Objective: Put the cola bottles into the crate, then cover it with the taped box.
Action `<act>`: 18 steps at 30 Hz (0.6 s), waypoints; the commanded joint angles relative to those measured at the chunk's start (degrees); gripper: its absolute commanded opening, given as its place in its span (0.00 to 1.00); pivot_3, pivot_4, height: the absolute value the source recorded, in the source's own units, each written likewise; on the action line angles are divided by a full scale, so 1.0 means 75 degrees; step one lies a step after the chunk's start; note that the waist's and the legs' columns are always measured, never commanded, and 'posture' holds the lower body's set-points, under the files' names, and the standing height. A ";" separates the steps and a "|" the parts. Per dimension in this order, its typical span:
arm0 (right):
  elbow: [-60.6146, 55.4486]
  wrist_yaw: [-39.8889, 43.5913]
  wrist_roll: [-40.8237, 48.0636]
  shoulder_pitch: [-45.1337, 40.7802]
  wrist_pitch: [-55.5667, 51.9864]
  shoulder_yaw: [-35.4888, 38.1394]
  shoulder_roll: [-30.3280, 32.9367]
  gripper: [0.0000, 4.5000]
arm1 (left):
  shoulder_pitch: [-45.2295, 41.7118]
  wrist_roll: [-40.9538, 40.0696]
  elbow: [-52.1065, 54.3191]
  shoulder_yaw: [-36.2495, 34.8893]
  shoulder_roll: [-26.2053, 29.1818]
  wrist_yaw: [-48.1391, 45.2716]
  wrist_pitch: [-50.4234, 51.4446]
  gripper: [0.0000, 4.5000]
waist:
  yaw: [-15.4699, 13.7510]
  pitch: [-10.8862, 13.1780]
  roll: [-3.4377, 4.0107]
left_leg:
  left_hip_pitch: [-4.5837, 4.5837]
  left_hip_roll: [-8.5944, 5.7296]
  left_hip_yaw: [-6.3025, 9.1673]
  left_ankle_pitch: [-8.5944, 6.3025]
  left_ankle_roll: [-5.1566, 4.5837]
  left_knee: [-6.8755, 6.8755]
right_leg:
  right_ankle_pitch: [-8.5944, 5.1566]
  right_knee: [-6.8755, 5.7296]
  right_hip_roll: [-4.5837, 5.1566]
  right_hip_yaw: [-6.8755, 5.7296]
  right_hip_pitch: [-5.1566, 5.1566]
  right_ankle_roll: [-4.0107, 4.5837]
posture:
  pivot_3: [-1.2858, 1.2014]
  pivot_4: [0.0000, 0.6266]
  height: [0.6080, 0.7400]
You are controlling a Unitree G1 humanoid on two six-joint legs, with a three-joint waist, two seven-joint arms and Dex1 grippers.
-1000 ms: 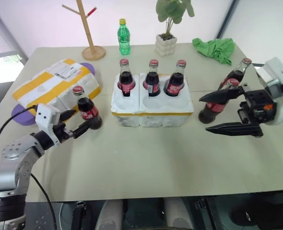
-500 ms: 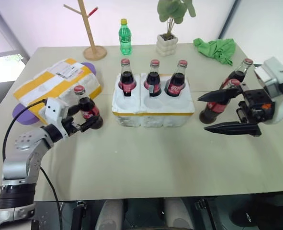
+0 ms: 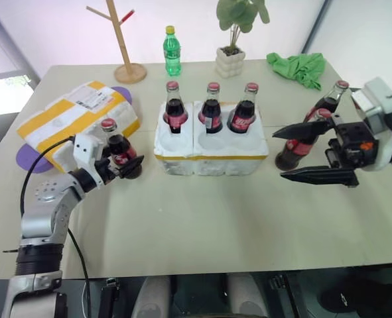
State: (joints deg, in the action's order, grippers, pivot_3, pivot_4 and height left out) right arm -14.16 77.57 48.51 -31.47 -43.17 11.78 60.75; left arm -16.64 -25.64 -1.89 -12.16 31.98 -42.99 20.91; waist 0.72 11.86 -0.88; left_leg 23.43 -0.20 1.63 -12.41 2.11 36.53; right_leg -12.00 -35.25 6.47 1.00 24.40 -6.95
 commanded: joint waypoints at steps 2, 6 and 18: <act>-0.0206 -0.0069 0.0158 -0.0043 -0.0006 0.0173 0.0004 1.00 | -0.0025 -0.0172 0.0254 -0.0208 0.0100 -0.0103 -0.0055 0.63 | 0.0001 0.0000 0.0000 | 0.0000 0.0000 0.0000 0.0000 0.0000 0.0000 | 0.0000 0.0000 0.0000 0.0000 0.0000 0.0000 | 0.52 0.24 1.00; -0.0180 -0.0101 0.0121 -0.0058 0.0015 0.0112 -0.0033 1.00 | -0.0017 -0.0252 0.0315 -0.0258 0.0152 -0.0107 0.0102 0.63 | 0.0007 0.0000 0.0000 | 0.0000 0.0000 0.0000 0.0000 0.0000 0.0000 | 0.0000 0.0001 0.0000 0.0000 0.0000 0.0000 | 0.52 0.24 1.00; -0.0170 -0.0142 0.0055 -0.0016 0.0025 0.0087 -0.0056 1.00 | -0.1524 -0.2082 0.1673 -0.0614 0.1855 -0.1183 0.2398 0.63 | -0.0019 0.0028 -0.0049 | 0.0020 0.0000 0.0016 0.0000 0.0000 0.0008 | -0.0001 0.0001 -0.0002 -0.0011 0.0005 0.0001 | 0.52 0.24 1.00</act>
State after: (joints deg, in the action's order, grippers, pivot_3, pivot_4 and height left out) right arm -14.38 76.49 48.49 -31.43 -43.41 11.48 59.98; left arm -24.54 -37.09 6.84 -12.91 44.29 -50.44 37.66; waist 0.58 12.07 -1.25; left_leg 23.60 -0.20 1.76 -12.42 2.11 36.59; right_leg -12.01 -35.21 6.45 0.90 24.44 -6.94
